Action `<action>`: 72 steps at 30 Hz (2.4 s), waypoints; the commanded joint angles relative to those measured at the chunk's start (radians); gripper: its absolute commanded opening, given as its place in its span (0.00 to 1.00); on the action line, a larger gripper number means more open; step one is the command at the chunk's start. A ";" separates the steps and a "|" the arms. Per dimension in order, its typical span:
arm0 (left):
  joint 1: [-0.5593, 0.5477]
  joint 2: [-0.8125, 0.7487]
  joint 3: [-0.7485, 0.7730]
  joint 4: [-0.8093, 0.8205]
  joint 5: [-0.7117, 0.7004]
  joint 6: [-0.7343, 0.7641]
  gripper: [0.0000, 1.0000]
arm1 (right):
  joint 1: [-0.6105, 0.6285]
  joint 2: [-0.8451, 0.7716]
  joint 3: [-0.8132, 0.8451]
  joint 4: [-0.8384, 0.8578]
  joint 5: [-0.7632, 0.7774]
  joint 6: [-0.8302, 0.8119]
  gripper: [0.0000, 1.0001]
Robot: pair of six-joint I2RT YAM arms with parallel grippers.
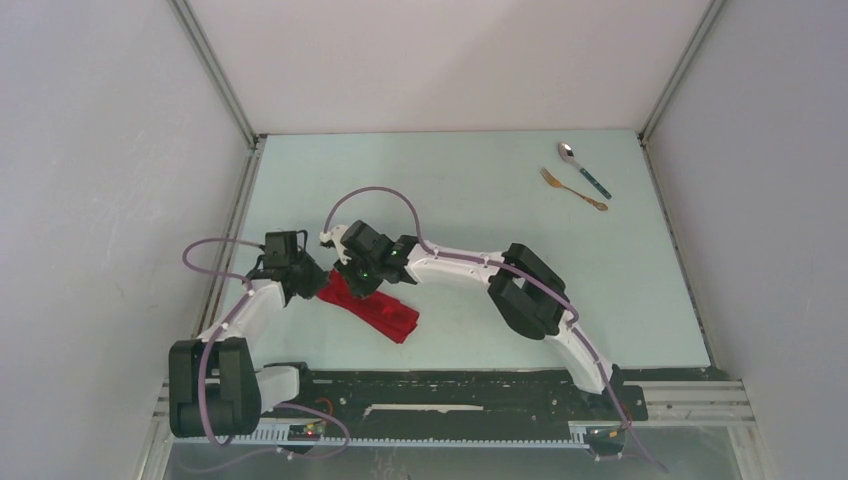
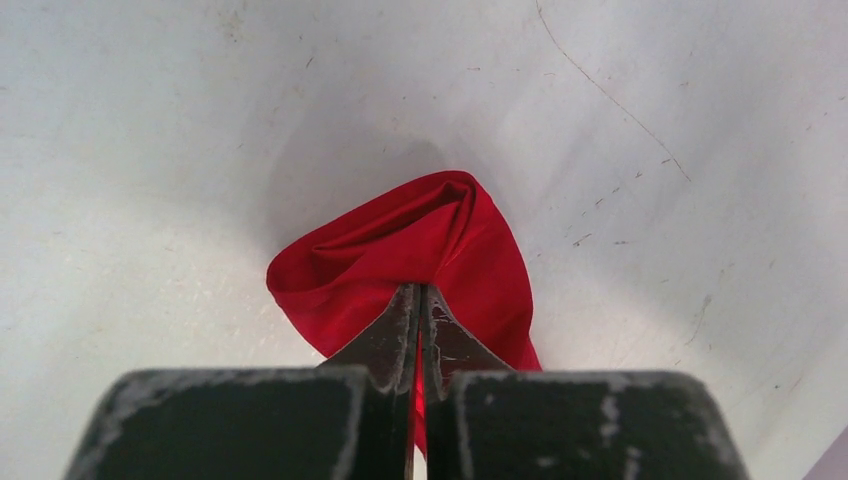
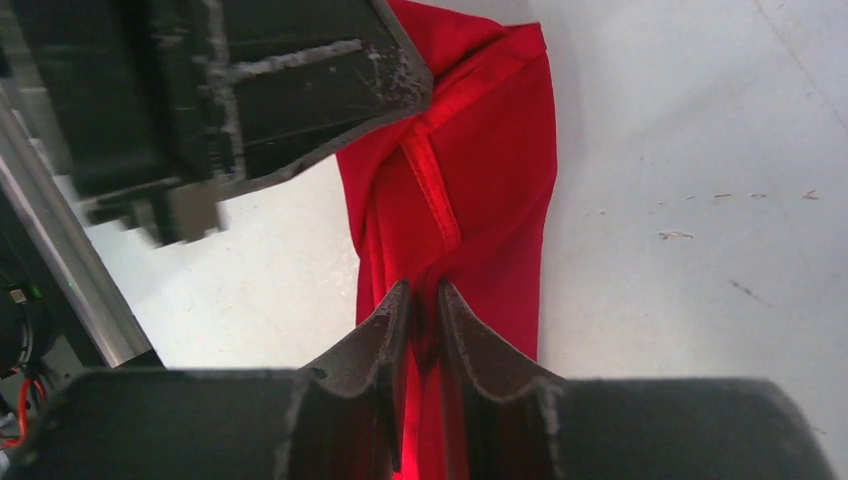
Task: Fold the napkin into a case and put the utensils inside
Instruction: Stuff the top corner of the smaller-rectangle-folded napkin into the folded napkin.
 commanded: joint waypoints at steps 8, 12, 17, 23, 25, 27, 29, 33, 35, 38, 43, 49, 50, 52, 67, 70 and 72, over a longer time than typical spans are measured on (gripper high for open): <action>-0.003 -0.041 -0.022 -0.006 -0.009 -0.008 0.00 | 0.006 0.027 -0.027 0.047 -0.081 0.053 0.25; -0.004 -0.037 -0.018 -0.005 -0.008 -0.007 0.00 | -0.030 -0.021 -0.112 0.173 -0.226 0.155 0.35; -0.004 -0.054 -0.020 -0.016 -0.010 -0.003 0.00 | -0.101 -0.014 -0.139 0.263 -0.307 0.303 0.46; -0.004 -0.064 -0.029 -0.019 -0.007 0.001 0.00 | -0.133 0.039 -0.090 0.265 -0.330 0.348 0.48; -0.005 -0.063 -0.030 -0.019 -0.006 0.004 0.00 | -0.135 0.058 -0.072 0.261 -0.331 0.358 0.49; -0.005 -0.066 -0.032 -0.019 -0.005 0.004 0.00 | -0.132 0.084 -0.037 0.239 -0.328 0.364 0.48; -0.005 -0.069 -0.033 -0.018 -0.005 0.004 0.00 | -0.125 0.092 -0.029 0.243 -0.322 0.366 0.45; -0.005 -0.073 -0.032 -0.023 -0.013 0.010 0.00 | -0.105 0.075 -0.017 0.222 -0.267 0.332 0.41; -0.004 -0.073 -0.032 -0.023 -0.018 0.010 0.00 | -0.093 0.056 -0.007 0.194 -0.228 0.304 0.45; -0.006 -0.066 -0.028 -0.024 -0.020 0.013 0.00 | -0.076 0.032 0.016 0.140 -0.164 0.255 0.49; -0.004 -0.067 -0.023 -0.026 -0.022 0.013 0.00 | -0.046 0.008 0.029 0.114 -0.124 0.214 0.50; -0.004 -0.066 -0.020 -0.026 -0.022 0.013 0.00 | -0.031 0.026 0.077 0.081 -0.079 0.182 0.52; -0.005 -0.067 -0.020 -0.027 -0.022 0.014 0.00 | -0.031 0.027 0.091 0.067 -0.066 0.173 0.52; -0.005 -0.067 -0.021 -0.028 -0.024 0.015 0.00 | -0.036 0.023 0.106 0.053 -0.065 0.164 0.53; -0.005 -0.069 -0.019 -0.028 -0.023 0.014 0.00 | -0.035 0.008 0.110 0.063 -0.078 0.167 0.52; -0.005 -0.069 -0.020 -0.028 -0.025 0.016 0.00 | -0.036 -0.004 0.108 0.063 -0.076 0.161 0.53; -0.005 -0.067 -0.020 -0.028 -0.026 0.016 0.00 | -0.032 -0.008 0.109 0.059 -0.072 0.156 0.53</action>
